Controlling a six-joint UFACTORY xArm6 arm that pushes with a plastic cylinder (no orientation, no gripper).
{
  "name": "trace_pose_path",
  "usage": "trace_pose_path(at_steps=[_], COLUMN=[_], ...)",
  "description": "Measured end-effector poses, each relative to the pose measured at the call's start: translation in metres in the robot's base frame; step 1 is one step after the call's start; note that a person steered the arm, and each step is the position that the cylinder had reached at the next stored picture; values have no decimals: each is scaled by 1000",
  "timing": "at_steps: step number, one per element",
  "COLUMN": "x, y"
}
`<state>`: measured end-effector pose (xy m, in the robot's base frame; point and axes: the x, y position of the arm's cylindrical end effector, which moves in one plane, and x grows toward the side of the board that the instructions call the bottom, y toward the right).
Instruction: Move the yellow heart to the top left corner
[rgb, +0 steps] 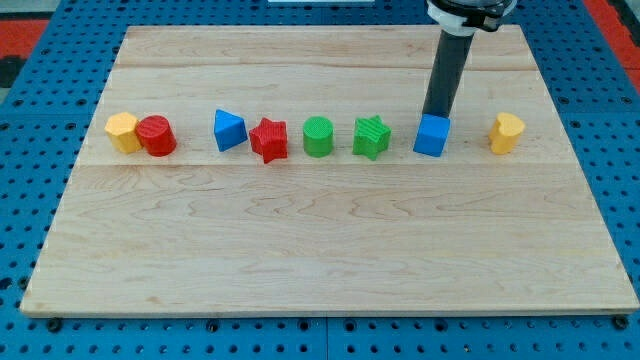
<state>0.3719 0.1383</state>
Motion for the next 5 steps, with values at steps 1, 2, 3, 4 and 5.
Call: trace_pose_path(at_steps=[1,2,3,4,5], x=[0,0,-8,-29,-38], y=[0,0,6,28,96])
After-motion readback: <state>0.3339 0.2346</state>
